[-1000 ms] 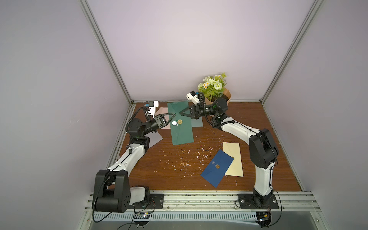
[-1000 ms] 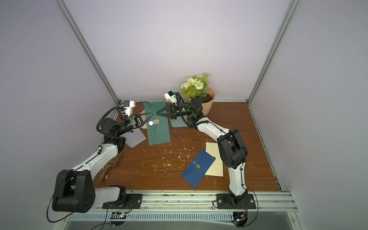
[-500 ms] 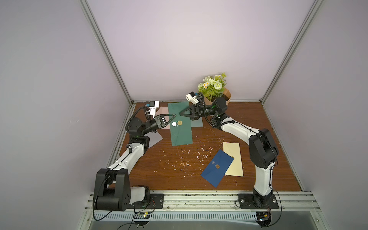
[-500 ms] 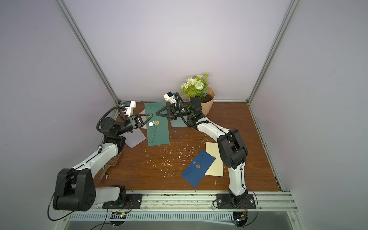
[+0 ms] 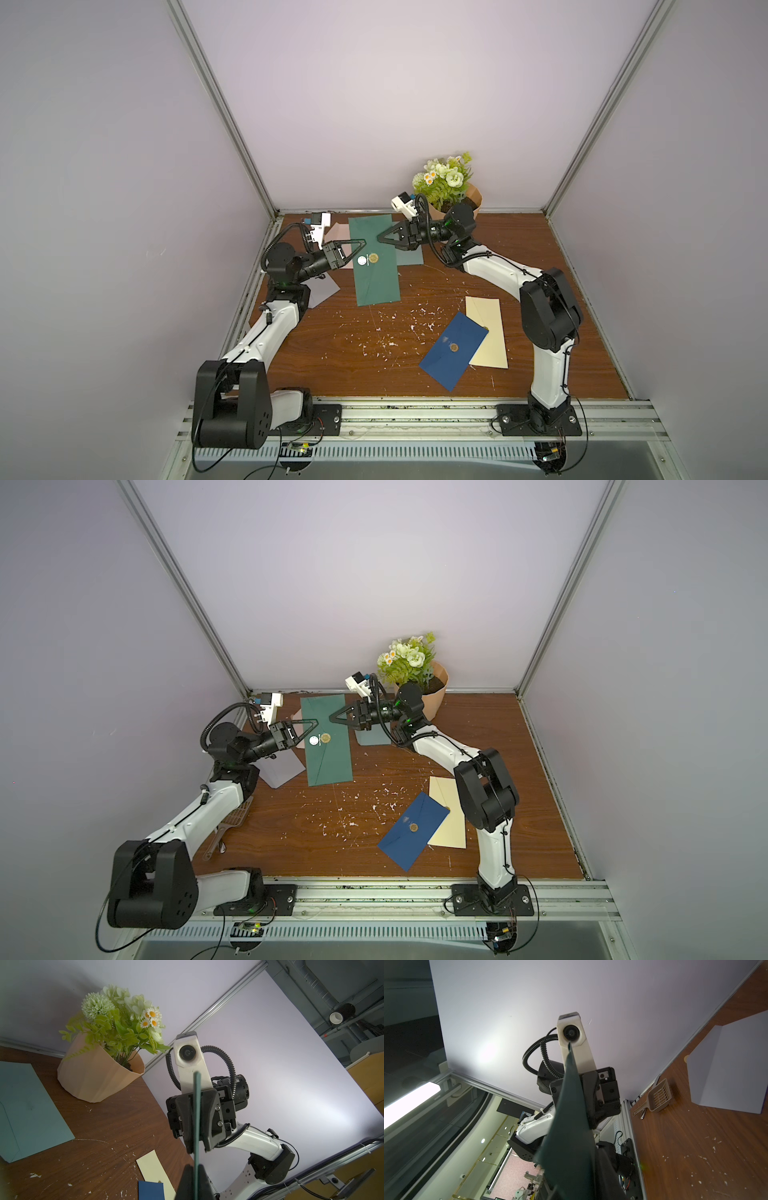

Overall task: Open the envelope
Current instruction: Pick up the envelope from the center of the board, then open the envelope flap on the envelope.

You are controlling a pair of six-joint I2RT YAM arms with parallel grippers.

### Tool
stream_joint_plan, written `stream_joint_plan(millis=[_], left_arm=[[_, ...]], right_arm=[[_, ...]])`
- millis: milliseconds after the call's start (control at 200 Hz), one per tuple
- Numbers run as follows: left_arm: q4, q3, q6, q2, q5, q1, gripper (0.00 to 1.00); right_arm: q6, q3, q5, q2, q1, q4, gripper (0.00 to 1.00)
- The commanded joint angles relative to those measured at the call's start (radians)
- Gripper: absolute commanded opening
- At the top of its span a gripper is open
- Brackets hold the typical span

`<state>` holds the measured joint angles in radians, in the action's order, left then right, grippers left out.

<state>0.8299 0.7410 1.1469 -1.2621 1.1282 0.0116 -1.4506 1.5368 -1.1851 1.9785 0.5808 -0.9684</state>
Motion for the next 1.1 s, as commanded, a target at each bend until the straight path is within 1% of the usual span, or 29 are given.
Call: stream_joint_plan(millis=[0, 75, 200, 325, 450, 500, 520, 545, 570, 631, 666, 716, 801, 896, 1006, 1096], left_arm=[[-0.023, 0.026, -0.027, 0.025, 0.004, -0.01, 0.0], [-0.025, 0.022, -0.027, 0.032, 0.001, -0.011, 0.0], [-0.023, 0.018, -0.025, 0.042, -0.013, -0.012, 0.0], [-0.007, 0.012, -0.011, 0.046, -0.015, -0.01, 0.0], [-0.005, 0.009, -0.007, 0.05, -0.02, -0.011, 0.0], [-0.021, 0.008, -0.017, 0.056, -0.021, -0.012, 0.08], [-0.04, 0.011, -0.031, 0.06, -0.023, -0.011, 0.12], [-0.078, 0.015, -0.059, 0.066, -0.03, -0.011, 0.2], [-0.14, 0.022, -0.096, 0.075, -0.04, -0.011, 0.26], [-0.328, 0.055, -0.223, 0.099, -0.082, -0.011, 0.33], [-0.48, 0.091, -0.323, 0.112, -0.139, -0.011, 0.37], [-0.721, 0.154, -0.47, 0.126, -0.246, -0.011, 0.38], [-0.93, 0.217, -0.6, 0.147, -0.409, -0.01, 0.41], [-1.002, 0.232, -0.646, 0.19, -0.525, -0.011, 0.44], [-1.013, 0.209, -0.655, 0.246, -0.599, -0.01, 0.46], [-1.03, 0.195, -0.673, 0.284, -0.641, -0.001, 0.46]], right_arm=[[-0.005, 0.007, -0.006, -0.058, 0.001, -0.084, 0.24], [-0.022, 0.012, -0.007, -0.049, 0.005, -0.111, 0.23], [-0.051, 0.007, -0.005, -0.045, 0.012, -0.132, 0.16], [-0.053, 0.0, -0.004, -0.044, 0.016, -0.138, 0.0], [-0.055, -0.008, -0.001, -0.047, 0.016, -0.139, 0.0], [-0.053, -0.009, 0.001, -0.05, 0.014, -0.136, 0.0], [-0.053, -0.01, 0.002, -0.052, 0.013, -0.135, 0.0], [-0.052, -0.013, 0.003, -0.053, 0.011, -0.13, 0.0], [-0.046, -0.013, 0.004, -0.056, 0.011, -0.12, 0.0], [-0.038, -0.013, 0.004, -0.063, 0.007, -0.084, 0.0], [0.015, -0.014, 0.004, -0.07, 0.004, -0.049, 0.0], [0.065, -0.015, 0.007, -0.082, 0.001, 0.019, 0.0], [0.177, -0.004, 0.014, -0.104, -0.004, 0.18, 0.0], [0.33, 0.029, 0.032, -0.119, -0.004, 0.392, 0.0], [0.509, 0.103, 0.08, -0.121, -0.004, 0.66, 0.0], [0.601, 0.16, 0.12, -0.114, -0.004, 0.802, 0.0]])
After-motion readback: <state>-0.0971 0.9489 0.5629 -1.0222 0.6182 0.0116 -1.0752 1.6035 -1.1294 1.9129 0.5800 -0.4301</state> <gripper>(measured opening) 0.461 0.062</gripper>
